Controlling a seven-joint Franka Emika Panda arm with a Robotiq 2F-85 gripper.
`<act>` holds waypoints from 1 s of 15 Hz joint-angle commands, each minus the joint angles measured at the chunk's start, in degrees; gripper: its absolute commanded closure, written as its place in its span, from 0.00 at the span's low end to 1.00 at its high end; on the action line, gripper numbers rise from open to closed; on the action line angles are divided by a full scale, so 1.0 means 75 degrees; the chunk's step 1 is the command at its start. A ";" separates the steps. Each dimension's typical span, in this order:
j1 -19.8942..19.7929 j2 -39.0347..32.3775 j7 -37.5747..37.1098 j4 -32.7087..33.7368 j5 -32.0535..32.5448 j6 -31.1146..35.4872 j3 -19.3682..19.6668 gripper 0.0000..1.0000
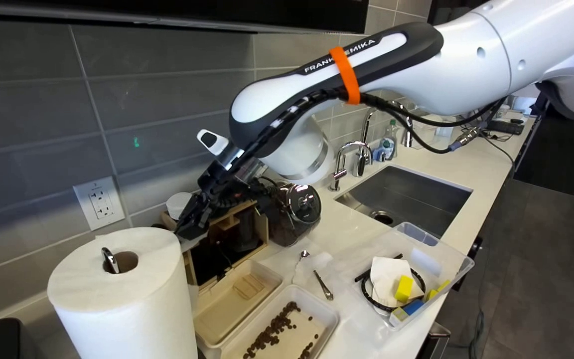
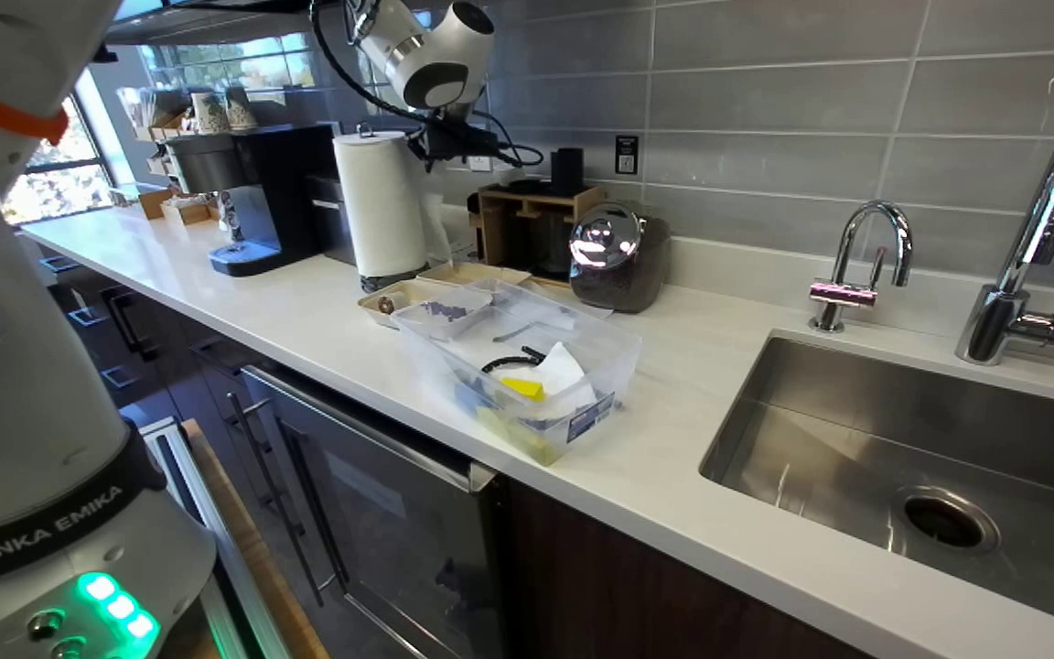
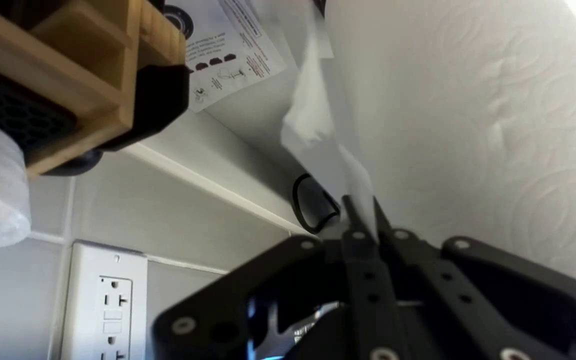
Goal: Grab a paper towel and place it onto the bowl
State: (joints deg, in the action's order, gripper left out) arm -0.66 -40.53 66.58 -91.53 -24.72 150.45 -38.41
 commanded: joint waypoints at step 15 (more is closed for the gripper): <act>-0.1374 0.0398 0.0134 -0.2088 -0.1126 0.0676 -0.0602 1.00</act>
State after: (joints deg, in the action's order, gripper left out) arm -8.15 -40.08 66.58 -101.79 -30.38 152.70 -41.07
